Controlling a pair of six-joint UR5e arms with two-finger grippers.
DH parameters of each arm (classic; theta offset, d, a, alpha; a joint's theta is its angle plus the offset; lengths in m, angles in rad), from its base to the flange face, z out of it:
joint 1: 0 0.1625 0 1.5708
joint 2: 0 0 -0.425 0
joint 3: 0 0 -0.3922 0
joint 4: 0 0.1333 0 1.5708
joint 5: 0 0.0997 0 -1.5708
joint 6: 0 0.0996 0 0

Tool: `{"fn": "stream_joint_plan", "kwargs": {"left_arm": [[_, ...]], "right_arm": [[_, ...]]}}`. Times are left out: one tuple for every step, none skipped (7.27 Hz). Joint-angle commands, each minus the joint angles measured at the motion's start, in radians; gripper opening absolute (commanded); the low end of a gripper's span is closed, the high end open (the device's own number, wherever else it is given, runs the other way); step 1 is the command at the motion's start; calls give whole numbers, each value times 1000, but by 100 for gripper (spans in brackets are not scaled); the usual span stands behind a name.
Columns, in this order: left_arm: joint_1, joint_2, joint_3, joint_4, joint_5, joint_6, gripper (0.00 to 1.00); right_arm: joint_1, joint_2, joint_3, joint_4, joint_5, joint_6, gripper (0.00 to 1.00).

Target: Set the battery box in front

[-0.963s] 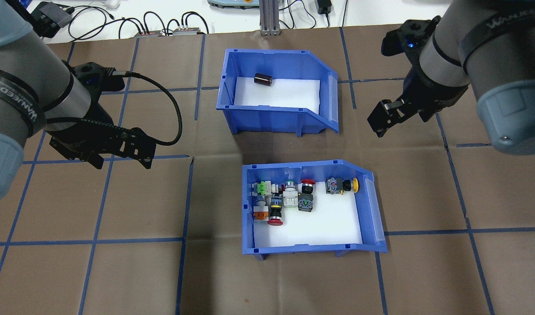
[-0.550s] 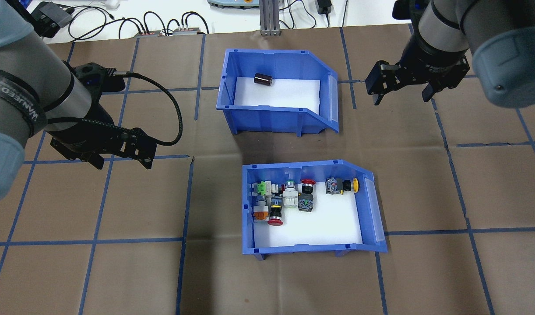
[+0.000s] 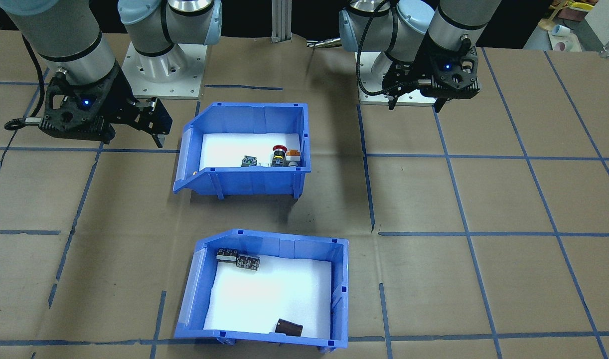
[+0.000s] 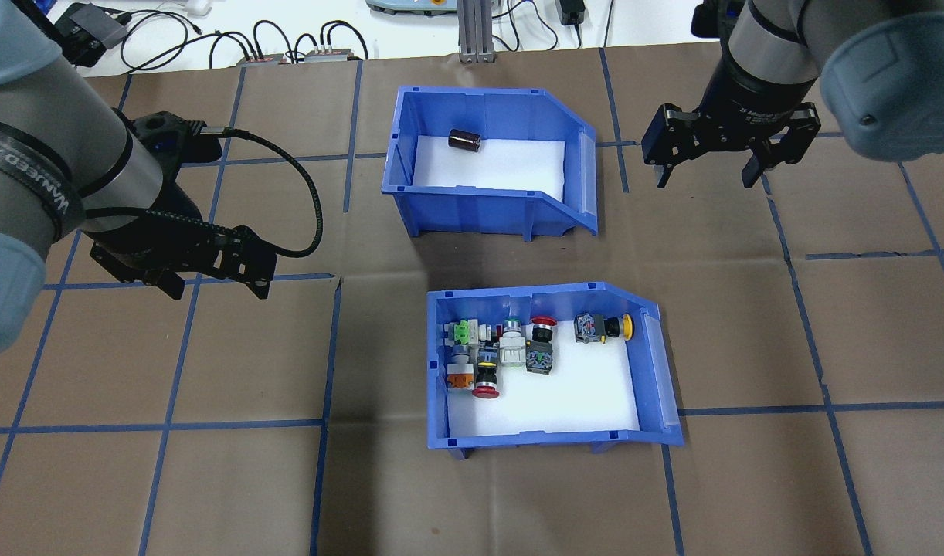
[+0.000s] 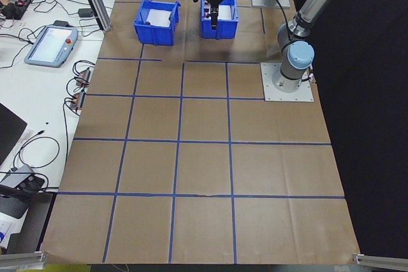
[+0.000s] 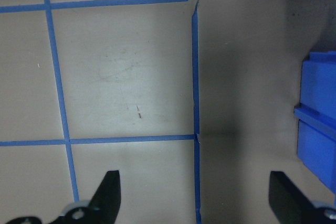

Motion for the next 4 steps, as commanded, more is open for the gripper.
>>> {"fn": "stream_joint_plan", "kwargs": {"left_arm": [[0,-6,0,3,-2,-4,99],[0,-8,0,3,-2,-4,99],[0,-8,0,3,-2,-4,99],[0,-8,0,5,-2,-4,99]], "right_arm": [[-2,-1,-2,5,0,1,100],[-2,-1,-2,5,0,1,100],[-2,-1,-1,5,0,1,100],[-2,-1,1,5,-1,-4,100]]}}
